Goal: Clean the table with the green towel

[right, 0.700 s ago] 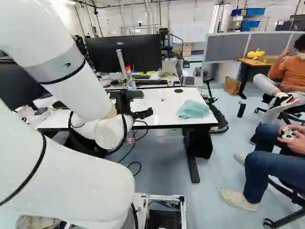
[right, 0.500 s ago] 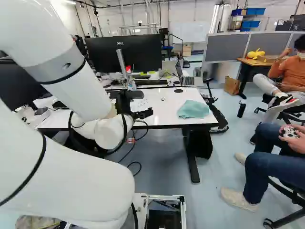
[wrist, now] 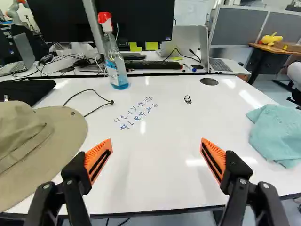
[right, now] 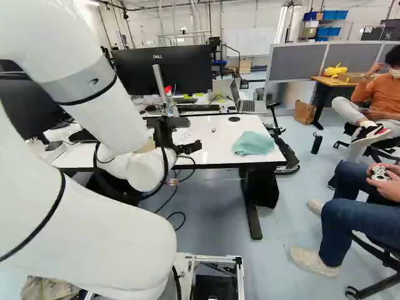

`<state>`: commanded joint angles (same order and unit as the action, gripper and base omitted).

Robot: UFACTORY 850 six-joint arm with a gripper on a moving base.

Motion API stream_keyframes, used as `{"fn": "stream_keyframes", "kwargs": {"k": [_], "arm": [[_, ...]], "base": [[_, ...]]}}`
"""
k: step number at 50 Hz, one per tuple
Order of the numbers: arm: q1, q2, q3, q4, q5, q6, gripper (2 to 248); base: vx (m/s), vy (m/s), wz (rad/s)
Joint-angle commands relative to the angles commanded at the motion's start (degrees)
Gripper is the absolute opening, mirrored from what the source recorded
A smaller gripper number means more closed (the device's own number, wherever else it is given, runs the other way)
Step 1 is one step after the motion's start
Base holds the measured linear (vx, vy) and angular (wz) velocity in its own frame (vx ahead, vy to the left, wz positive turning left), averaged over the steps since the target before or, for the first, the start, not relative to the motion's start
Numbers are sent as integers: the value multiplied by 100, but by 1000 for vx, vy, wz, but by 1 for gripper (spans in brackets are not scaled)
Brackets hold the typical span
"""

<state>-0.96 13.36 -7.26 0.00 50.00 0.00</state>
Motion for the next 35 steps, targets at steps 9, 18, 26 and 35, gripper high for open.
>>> {"fn": "stream_keyframes", "kwargs": {"k": [9, 18, 26, 35], "arm": [[-115, -158, -138, 0, 0, 0, 247], [-281, -324, -286, 23, 0, 0, 247], [-444, -435, -388, 82, 0, 0, 247], [-637, -554, -498, 102, 0, 0, 247]], "base": [[0, 0, 0], [0, 0, 0], [0, 0, 0], [0, 0, 0]]}}
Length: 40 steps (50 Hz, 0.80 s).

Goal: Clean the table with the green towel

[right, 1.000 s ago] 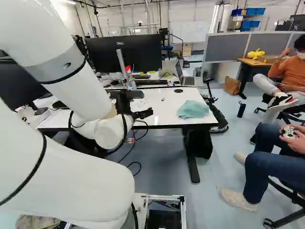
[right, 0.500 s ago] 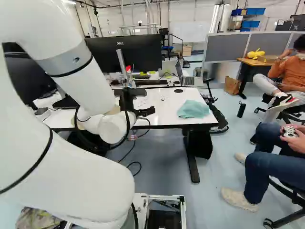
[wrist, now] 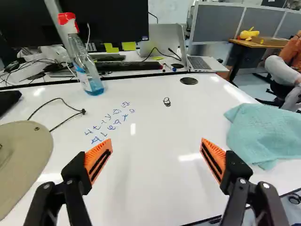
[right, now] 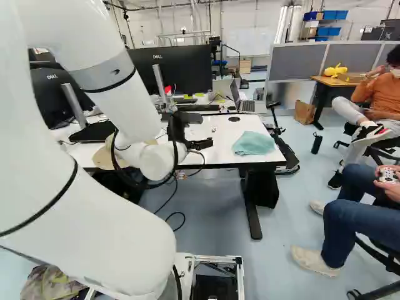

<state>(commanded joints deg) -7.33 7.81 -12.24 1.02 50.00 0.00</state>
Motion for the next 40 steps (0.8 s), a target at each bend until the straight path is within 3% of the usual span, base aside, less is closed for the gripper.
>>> {"fn": "stream_keyframes", "kwargs": {"k": [40], "arm": [[-816, -484, -575, 0, 0, 0, 247]], "base": [[0, 0, 0]]}}
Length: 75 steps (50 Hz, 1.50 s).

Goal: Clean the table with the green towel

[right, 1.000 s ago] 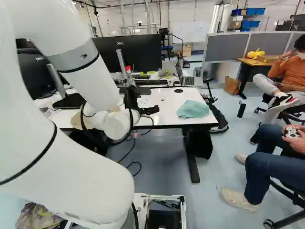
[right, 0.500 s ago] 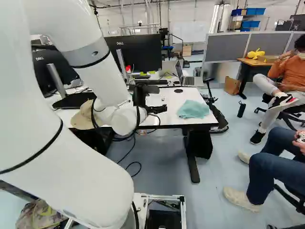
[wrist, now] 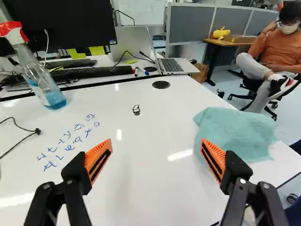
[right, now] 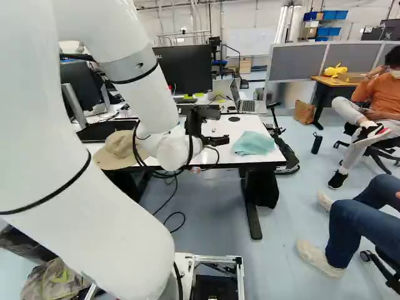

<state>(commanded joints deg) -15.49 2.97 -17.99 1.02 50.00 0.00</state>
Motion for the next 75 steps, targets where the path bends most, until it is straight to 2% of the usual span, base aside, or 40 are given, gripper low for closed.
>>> {"fn": "stream_keyframes", "kwargs": {"k": [24, 75], "arm": [[-429, -66, -418, 0, -207, 0, 247], [-1229, -347, -1433, 0, -1855, 0, 247]], "base": [[0, 0, 0], [0, 0, 0]]}}
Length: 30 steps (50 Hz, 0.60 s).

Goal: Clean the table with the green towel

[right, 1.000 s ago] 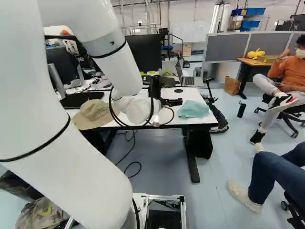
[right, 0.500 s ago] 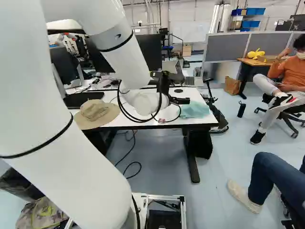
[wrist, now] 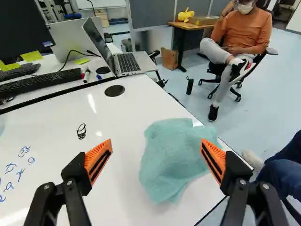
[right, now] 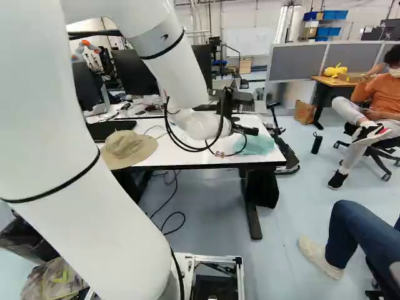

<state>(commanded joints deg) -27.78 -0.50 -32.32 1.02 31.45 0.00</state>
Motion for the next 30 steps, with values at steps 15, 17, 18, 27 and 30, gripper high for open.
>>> {"fn": "stream_keyframes", "kwargs": {"k": [15, 17, 18, 27, 30], "arm": [[-199, -242, -363, 0, -525, 0, 247], [-225, -291, -414, 0, -603, 0, 247], [-238, -315, -440, 0, -642, 0, 247], [-345, -545, -684, 0, -981, 0, 247], [-377, -627, -773, 0, -1090, 0, 247]], "base": [[0, 0, 0], [0, 0, 0], [0, 0, 0], [0, 0, 0], [0, 0, 0]]}}
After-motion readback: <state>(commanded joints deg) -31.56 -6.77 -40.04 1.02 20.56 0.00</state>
